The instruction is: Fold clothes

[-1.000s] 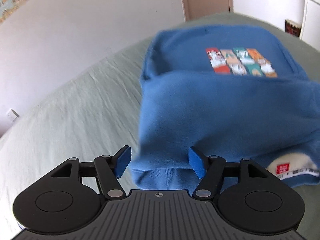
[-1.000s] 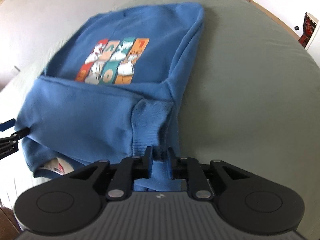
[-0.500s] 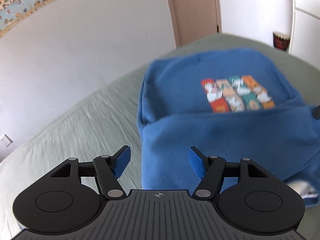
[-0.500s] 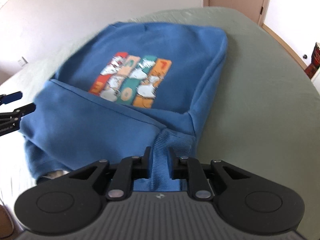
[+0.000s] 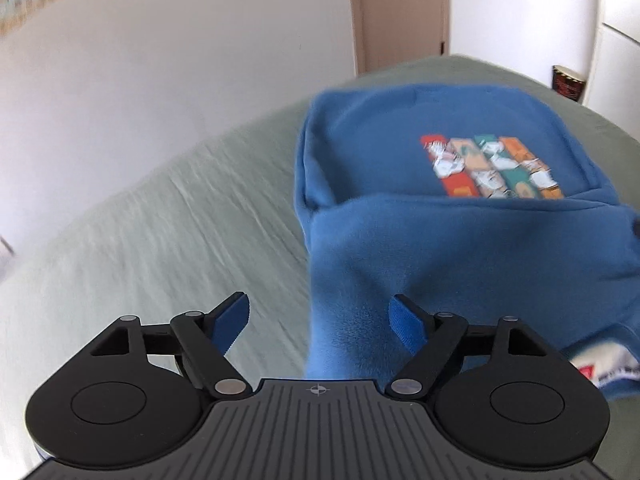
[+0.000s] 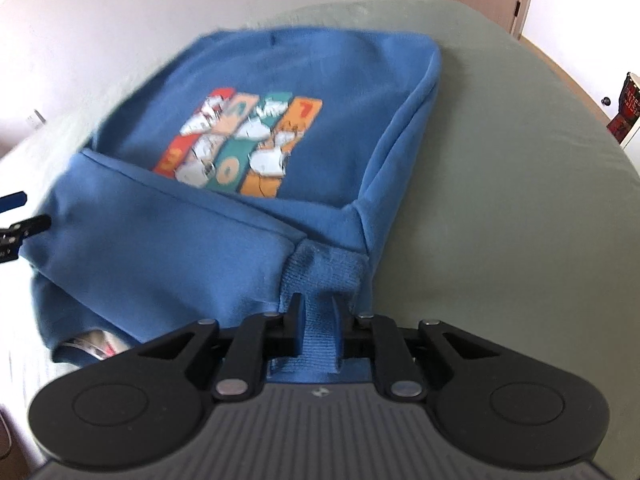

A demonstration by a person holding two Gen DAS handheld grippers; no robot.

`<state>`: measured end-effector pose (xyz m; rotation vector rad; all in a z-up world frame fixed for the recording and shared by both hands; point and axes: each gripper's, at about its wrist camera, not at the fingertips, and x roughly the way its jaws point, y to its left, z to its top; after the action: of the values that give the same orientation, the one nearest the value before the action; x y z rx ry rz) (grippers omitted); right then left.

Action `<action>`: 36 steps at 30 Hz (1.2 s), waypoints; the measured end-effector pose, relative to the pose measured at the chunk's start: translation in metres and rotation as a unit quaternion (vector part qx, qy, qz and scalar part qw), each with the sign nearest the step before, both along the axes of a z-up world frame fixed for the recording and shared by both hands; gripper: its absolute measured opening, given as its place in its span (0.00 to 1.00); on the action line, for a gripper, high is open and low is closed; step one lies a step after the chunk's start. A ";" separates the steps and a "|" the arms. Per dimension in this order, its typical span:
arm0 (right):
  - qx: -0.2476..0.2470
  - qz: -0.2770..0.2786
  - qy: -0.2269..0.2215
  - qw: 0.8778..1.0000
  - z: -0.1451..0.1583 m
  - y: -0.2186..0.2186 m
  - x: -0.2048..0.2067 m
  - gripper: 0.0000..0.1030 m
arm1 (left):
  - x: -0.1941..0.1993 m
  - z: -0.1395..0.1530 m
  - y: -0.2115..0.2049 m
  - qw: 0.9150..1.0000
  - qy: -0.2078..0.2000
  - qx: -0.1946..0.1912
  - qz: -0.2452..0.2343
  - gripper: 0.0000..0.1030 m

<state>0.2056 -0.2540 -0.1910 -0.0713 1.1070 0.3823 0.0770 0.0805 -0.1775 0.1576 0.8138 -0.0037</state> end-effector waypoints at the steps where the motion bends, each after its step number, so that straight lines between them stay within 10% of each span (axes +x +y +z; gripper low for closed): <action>1: 0.003 0.004 -0.005 1.000 0.005 -0.001 -0.003 0.13 | -0.005 0.005 -0.001 1.000 -0.003 0.002 -0.005 0.75; 21: -0.043 0.022 0.011 0.999 -0.019 0.008 -0.008 0.13 | -0.003 -0.021 0.022 0.999 0.040 0.000 0.025 0.75; 29: -0.008 0.029 -0.017 0.999 0.015 -0.007 -0.036 0.15 | -0.036 0.030 -0.003 0.999 -0.005 -0.035 -0.036 0.75; 36: -0.001 0.061 -0.001 0.998 0.008 0.006 -0.046 0.15 | -0.029 0.005 -0.029 0.996 0.036 -0.032 -0.072 0.75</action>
<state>0.1597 -0.2478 -0.1832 -0.1409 1.1042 0.4895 0.0479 0.0512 -0.1728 0.1562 0.8709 -0.1712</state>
